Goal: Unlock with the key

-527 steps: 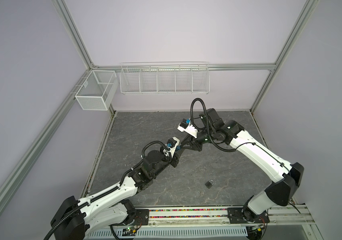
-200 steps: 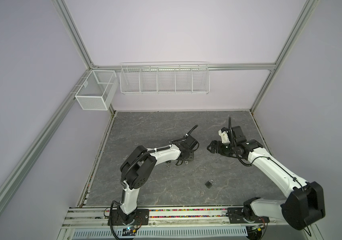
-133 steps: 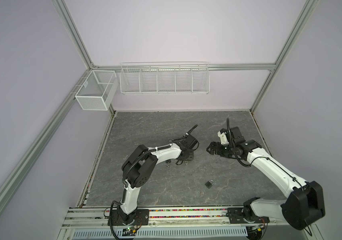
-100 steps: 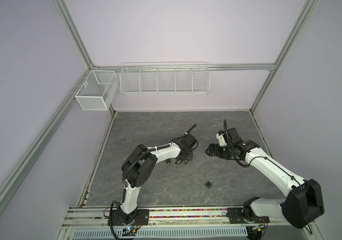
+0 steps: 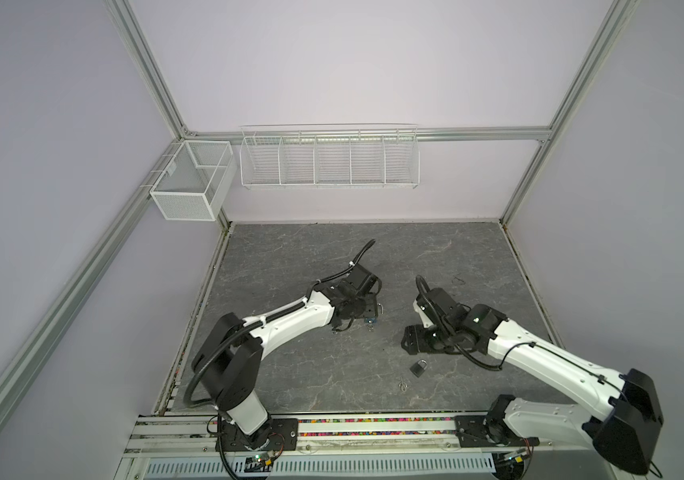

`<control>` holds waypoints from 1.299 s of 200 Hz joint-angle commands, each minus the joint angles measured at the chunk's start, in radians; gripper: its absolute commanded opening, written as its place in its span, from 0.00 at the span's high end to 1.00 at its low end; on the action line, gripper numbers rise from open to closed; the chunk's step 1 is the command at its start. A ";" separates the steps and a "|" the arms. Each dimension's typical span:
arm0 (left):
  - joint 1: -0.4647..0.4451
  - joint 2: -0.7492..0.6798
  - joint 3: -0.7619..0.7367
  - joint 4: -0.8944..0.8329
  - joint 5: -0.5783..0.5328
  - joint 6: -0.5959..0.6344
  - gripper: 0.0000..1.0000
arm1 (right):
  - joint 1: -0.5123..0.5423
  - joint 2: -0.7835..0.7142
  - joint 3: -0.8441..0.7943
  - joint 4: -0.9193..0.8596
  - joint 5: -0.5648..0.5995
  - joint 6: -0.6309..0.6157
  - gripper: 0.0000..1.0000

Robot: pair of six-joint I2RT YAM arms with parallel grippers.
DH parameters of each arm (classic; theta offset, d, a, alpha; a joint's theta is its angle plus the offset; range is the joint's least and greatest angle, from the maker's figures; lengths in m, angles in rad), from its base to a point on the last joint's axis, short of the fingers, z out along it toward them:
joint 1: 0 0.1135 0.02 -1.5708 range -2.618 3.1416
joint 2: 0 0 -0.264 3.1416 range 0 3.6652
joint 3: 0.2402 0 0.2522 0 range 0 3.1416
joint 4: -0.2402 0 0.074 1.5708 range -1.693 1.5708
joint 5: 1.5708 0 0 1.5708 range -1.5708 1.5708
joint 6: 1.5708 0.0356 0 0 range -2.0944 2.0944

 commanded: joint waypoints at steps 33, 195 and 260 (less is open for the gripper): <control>0.002 -0.200 -0.181 0.093 0.029 -0.089 0.39 | 0.172 0.075 -0.159 0.146 -0.009 0.134 0.43; 0.001 -0.254 -0.276 0.183 0.040 -0.132 0.40 | 0.200 0.149 -0.230 0.224 0.003 0.108 0.57; 0.002 -0.264 -0.284 0.184 0.035 -0.137 0.40 | 0.205 0.208 -0.235 0.298 -0.062 0.095 0.70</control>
